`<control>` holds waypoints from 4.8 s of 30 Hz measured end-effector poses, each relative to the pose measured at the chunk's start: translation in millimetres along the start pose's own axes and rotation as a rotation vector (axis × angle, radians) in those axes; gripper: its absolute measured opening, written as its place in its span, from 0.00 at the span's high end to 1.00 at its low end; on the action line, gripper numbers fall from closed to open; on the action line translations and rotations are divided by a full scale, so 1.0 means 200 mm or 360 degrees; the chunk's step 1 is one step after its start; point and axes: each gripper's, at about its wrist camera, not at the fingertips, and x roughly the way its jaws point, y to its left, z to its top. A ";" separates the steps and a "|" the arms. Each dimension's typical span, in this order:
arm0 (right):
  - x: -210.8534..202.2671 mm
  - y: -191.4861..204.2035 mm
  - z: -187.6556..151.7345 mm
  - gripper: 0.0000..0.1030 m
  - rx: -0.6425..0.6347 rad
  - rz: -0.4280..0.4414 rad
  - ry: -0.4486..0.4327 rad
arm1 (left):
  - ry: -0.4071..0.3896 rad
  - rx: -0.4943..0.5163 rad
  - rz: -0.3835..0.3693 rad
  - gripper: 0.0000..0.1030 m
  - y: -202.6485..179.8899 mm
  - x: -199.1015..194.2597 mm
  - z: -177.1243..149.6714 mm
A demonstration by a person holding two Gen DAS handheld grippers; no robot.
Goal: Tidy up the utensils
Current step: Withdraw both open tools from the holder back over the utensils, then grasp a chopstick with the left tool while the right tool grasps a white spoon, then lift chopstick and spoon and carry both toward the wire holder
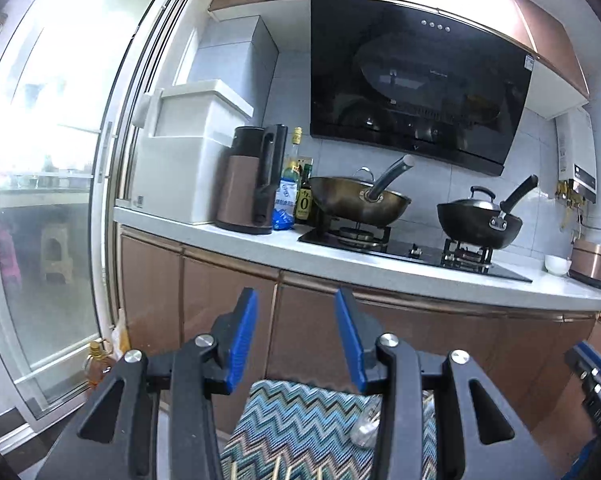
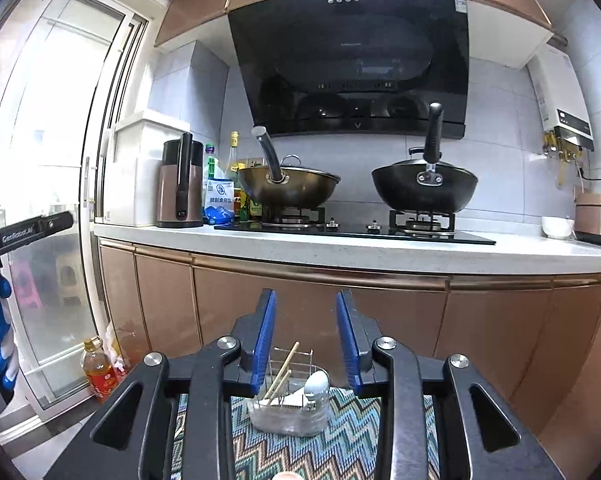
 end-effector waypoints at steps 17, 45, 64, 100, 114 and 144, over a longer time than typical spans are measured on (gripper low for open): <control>-0.25 -0.13 -0.11 0.69 0.0128 -0.0030 0.0036 | 0.0177 -0.0011 0.0096 0.62 0.21 -0.10 -0.17; 0.01 -0.28 -0.49 0.69 0.0264 -0.0082 0.0367 | 0.0659 -0.0066 0.0077 0.62 0.36 0.30 -0.66; 0.31 -0.26 -0.78 0.69 0.0281 -0.0006 0.0673 | 0.1145 -0.0036 -0.0123 0.62 0.26 0.69 -1.03; 1.02 -0.18 -1.31 0.72 0.0320 0.0713 0.1569 | 0.1888 0.0151 -0.0224 0.85 0.13 1.34 -1.46; 0.92 -0.10 -1.20 0.93 0.0049 0.0748 0.1481 | 0.1712 0.0129 -0.0226 0.96 0.14 1.19 -1.32; 0.59 -0.14 -0.12 0.94 0.0011 0.0235 0.0207 | 0.0543 -0.0110 -0.0570 0.96 -0.29 0.79 -0.21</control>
